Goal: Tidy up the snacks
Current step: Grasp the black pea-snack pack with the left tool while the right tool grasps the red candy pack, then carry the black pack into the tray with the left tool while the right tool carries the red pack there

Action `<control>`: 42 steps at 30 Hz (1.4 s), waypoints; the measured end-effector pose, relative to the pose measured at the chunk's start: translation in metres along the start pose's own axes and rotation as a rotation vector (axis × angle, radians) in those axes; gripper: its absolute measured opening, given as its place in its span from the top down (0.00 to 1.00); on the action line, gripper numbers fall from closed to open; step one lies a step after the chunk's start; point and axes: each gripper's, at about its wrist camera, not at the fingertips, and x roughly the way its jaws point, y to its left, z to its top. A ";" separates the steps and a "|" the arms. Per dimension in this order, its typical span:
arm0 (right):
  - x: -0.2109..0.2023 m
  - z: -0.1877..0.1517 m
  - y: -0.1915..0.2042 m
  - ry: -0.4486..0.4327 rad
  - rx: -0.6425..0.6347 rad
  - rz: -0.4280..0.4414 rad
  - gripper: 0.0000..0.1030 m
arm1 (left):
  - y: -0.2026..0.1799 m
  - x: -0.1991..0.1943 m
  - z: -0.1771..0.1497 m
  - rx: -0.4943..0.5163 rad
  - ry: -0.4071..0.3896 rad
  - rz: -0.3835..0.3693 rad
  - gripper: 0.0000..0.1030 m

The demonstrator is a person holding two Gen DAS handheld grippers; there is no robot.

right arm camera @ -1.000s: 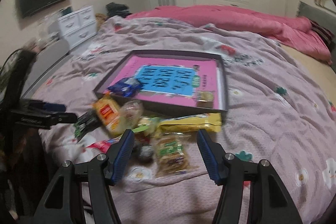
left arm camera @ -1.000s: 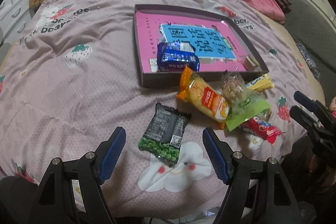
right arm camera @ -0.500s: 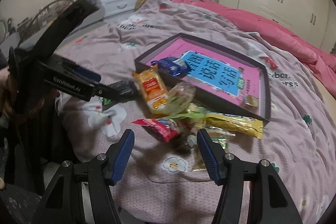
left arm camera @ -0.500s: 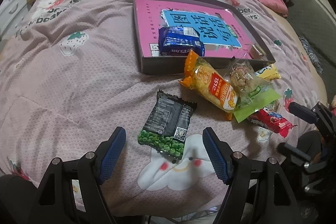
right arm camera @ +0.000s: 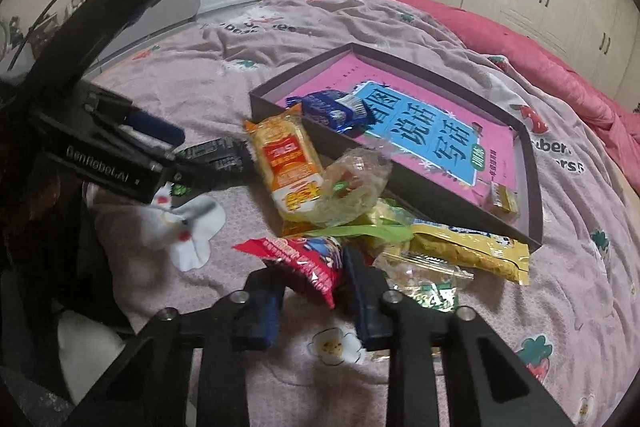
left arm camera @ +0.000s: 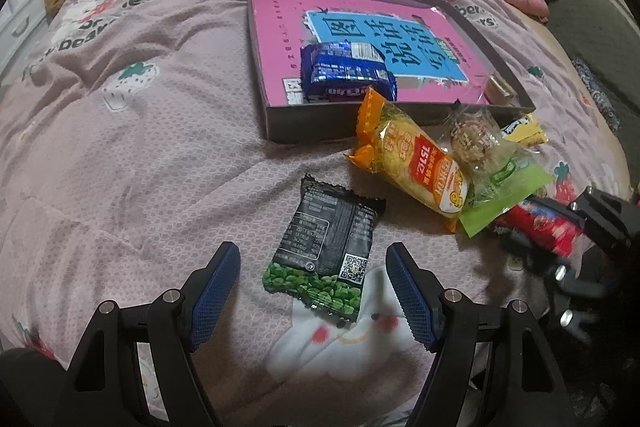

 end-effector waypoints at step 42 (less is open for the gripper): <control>-0.079 0.000 -0.087 -0.304 0.365 0.019 0.83 | 0.011 -0.064 0.012 -0.065 -0.235 -0.035 0.51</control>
